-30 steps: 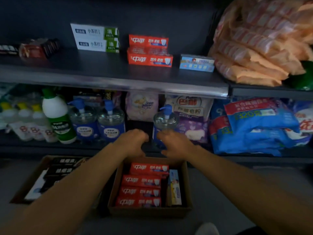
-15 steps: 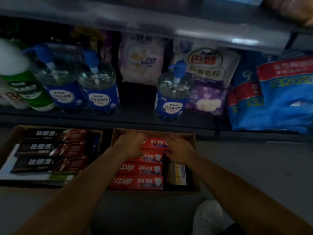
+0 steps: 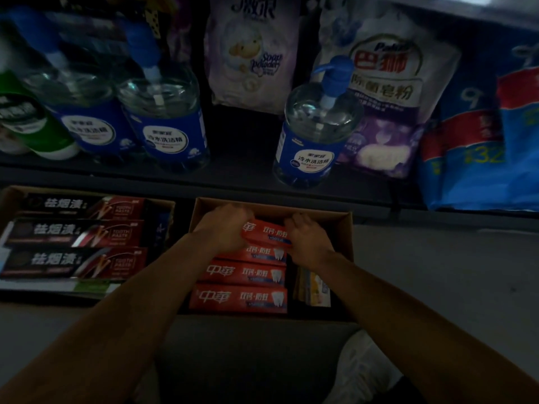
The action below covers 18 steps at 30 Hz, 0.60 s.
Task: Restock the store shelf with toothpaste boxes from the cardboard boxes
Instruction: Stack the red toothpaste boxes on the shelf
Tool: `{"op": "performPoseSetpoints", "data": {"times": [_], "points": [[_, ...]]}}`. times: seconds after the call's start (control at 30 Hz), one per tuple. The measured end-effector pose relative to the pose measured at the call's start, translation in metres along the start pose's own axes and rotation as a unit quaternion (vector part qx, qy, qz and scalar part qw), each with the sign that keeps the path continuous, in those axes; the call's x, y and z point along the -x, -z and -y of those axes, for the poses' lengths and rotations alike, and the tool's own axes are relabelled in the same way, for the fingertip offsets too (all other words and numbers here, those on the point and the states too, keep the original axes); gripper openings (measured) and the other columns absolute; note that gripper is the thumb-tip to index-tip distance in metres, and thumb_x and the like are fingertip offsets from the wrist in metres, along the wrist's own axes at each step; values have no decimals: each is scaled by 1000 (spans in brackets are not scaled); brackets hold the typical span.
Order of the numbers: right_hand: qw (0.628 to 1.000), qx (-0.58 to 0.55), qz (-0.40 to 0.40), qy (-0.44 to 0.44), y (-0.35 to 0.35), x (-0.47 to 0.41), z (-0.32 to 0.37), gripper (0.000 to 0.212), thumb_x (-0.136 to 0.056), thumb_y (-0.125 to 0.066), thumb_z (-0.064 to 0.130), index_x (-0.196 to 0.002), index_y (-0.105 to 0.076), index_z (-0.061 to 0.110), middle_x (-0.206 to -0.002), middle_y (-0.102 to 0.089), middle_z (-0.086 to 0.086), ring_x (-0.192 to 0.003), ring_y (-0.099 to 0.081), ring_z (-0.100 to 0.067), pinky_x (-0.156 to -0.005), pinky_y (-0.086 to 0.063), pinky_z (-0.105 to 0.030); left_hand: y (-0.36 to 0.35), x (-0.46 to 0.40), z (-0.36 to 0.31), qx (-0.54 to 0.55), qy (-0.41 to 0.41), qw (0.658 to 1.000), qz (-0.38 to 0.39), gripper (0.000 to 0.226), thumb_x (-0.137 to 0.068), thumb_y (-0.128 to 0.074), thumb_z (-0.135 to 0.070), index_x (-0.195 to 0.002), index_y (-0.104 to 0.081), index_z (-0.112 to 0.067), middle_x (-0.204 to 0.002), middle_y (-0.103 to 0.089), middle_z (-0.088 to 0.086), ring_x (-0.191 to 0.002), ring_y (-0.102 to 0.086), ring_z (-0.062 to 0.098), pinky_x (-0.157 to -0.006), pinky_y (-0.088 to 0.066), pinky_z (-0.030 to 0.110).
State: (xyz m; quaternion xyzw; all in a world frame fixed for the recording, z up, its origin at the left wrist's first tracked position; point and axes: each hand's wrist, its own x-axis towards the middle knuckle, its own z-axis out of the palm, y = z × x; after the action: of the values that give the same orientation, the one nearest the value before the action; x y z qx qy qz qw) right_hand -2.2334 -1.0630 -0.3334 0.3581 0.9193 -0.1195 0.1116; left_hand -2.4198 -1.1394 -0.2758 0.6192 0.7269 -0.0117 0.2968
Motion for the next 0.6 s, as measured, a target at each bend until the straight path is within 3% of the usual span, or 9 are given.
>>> {"op": "performPoseSetpoints", "data": {"times": [0.2,0.47,0.6], "points": [[1000,-15,20,-10,-4,-2,4,55,-85,-66,38,-130,-45,15,-137,-36,-8,-125,-41,-23,-100,-41,-37,-1,2,4,6,-7,1000,-11,38,-77,-70,-29,-114,-62,-26,-117,-62,-4,-102,-60,14,-88,-52,38],[999,-31,36,-8,10,-3,6,52,-84,-67,38,-126,-46,15,-130,-52,-7,-117,-52,-22,-97,-45,-37,13,11,5,-25,-10,999,-28,52,-77,-74,-31,-127,-57,-25,-128,-56,-1,-115,-53,16,-97,-46,36],[999,-32,27,34,41,12,13,44,-84,-66,36,-119,-51,15,-122,-57,-6,-106,-58,-20,-90,-49,-35,37,30,-1,-28,-17,999,-41,45,-77,-73,-29,-121,-59,-27,-120,-59,-1,-104,-56,15,-90,-50,36]]}}
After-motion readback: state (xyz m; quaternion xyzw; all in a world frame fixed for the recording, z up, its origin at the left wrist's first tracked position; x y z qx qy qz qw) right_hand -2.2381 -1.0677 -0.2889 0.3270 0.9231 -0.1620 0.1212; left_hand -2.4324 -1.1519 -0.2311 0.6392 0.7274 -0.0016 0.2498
